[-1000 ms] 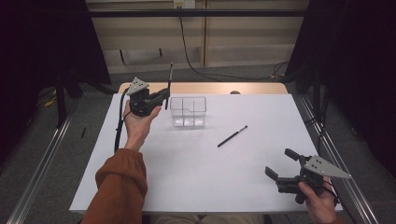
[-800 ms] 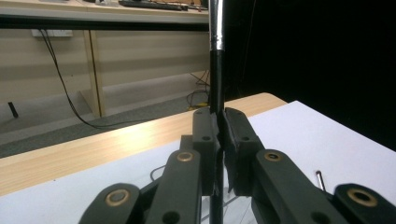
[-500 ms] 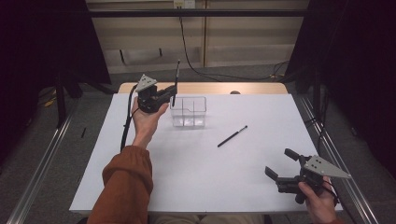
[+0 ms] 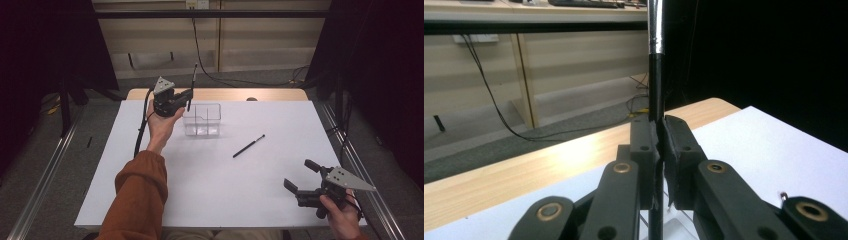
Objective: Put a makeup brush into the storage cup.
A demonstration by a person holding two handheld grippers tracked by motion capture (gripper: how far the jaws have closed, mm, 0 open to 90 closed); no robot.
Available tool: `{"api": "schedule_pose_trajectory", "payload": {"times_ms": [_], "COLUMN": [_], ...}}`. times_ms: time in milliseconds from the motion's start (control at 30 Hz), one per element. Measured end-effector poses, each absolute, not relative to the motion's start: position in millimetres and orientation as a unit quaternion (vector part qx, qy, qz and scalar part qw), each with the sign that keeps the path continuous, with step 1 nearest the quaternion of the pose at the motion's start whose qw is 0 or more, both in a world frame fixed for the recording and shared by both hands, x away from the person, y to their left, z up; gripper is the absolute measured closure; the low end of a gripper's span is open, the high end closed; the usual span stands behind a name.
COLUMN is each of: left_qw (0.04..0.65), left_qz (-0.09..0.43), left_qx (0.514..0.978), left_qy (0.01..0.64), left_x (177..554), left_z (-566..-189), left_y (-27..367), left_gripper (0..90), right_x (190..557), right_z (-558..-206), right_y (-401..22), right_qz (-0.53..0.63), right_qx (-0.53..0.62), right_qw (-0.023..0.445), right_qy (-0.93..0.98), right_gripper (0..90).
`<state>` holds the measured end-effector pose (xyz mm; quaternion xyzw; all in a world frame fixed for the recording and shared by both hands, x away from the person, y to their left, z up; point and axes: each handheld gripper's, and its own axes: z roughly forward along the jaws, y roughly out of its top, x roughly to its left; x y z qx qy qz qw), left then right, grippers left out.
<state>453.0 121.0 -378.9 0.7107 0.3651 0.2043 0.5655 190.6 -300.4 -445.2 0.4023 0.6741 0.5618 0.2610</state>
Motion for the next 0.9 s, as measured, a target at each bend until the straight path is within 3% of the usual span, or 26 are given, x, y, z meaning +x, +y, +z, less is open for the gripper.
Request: {"api": "schedule_pose_trajectory", "payload": {"times_ms": [900], "left_qw": [0.546], "left_qz": [0.191], "left_qx": [0.722], "left_qy": [0.381], "left_x": [456.1], "left_z": [-412.1], "left_y": [121.1], "left_gripper": [84.1], "right_x": [190.6], "right_z": [-445.7], "right_y": [-299.9], "right_qz": [0.559], "right_qx": [0.400], "right_qw": [0.259], "right_qy": [0.678], "right_gripper": [0.0]}}
